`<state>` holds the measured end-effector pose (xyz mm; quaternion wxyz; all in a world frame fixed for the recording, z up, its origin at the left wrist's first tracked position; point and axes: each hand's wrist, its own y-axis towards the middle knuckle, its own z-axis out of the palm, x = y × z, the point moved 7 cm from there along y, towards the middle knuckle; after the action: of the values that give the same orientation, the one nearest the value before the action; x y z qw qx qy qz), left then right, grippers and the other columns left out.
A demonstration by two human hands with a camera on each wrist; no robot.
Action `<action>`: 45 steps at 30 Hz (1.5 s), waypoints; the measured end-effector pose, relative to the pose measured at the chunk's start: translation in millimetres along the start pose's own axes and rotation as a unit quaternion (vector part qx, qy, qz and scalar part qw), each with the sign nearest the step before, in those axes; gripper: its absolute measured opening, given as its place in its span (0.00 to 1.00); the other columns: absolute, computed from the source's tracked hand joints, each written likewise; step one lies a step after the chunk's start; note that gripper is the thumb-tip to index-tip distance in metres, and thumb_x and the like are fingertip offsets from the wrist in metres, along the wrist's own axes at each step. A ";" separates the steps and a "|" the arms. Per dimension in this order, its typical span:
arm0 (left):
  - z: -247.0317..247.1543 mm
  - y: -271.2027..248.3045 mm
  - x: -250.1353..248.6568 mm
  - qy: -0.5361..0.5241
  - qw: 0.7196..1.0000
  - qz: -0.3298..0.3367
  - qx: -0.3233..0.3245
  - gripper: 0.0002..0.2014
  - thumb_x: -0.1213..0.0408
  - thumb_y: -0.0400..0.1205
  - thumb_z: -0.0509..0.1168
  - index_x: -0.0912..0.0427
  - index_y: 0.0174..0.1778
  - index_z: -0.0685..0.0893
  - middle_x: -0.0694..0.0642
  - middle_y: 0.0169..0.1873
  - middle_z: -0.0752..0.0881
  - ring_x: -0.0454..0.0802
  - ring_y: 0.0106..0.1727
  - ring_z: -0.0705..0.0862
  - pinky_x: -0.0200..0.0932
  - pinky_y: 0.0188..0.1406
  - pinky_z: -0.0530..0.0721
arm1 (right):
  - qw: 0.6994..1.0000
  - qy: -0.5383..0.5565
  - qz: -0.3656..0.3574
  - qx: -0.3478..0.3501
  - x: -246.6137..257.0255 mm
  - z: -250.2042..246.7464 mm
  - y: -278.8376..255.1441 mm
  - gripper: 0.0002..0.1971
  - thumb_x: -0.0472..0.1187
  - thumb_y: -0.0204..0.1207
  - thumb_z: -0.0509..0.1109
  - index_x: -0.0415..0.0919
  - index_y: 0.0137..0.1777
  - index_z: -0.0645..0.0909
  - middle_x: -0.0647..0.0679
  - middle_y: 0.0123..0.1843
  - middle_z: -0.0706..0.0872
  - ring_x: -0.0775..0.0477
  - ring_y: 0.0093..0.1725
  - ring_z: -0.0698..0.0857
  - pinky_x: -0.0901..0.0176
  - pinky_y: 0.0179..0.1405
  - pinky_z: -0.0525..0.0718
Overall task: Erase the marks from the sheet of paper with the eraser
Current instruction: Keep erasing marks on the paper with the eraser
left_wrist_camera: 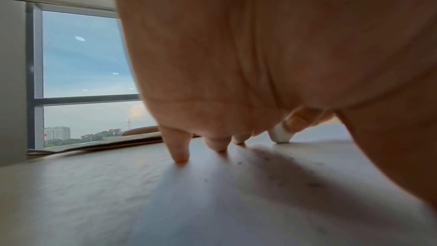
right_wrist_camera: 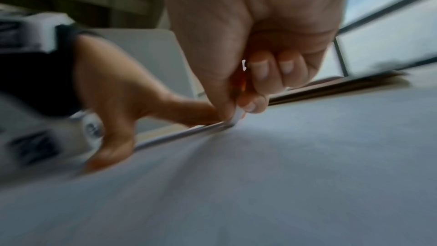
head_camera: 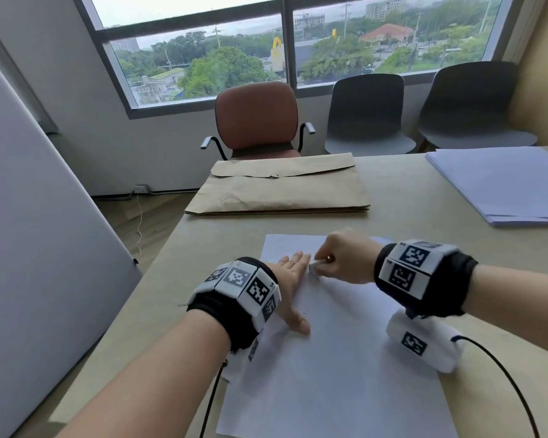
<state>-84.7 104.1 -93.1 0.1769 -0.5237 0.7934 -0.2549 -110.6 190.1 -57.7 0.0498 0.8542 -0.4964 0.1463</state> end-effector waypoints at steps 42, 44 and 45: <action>3.8 -3.0 2.7 -0.025 1.000 0.007 0.006 0.58 0.43 0.73 0.71 0.51 0.81 0.30 0.47 0.81 0.30 0.44 0.82 0.34 0.50 0.83 0.43 | 0.996 -0.061 0.070 -0.005 -11.0 -6.4 -14.8 0.19 0.45 0.78 0.61 0.41 0.25 0.69 0.47 0.28 0.73 0.42 0.38 0.73 0.63 0.23 0.60; 4.6 -2.5 1.2 -0.023 1.000 0.002 0.001 0.59 0.42 0.72 0.71 0.51 0.80 0.29 0.47 0.81 0.30 0.45 0.82 0.33 0.51 0.83 0.42 | 0.997 -0.060 0.051 -0.003 -6.9 -4.7 -14.8 0.19 0.45 0.78 0.61 0.41 0.25 0.69 0.47 0.29 0.75 0.44 0.35 0.72 0.63 0.26 0.63; 5.1 -1.9 0.2 -0.023 1.000 0.001 0.000 0.59 0.42 0.73 0.71 0.52 0.80 0.29 0.48 0.81 0.30 0.46 0.82 0.33 0.51 0.83 0.42 | 0.998 -0.056 0.023 0.015 0.7 2.0 -18.1 0.20 0.45 0.78 0.61 0.42 0.23 0.68 0.48 0.27 0.73 0.46 0.32 0.70 0.62 0.29 0.65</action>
<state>-80.5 102.2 -96.1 0.1956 -0.5285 0.7896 -0.2429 -94.2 198.1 -58.3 0.0052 0.8499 -0.5161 0.1067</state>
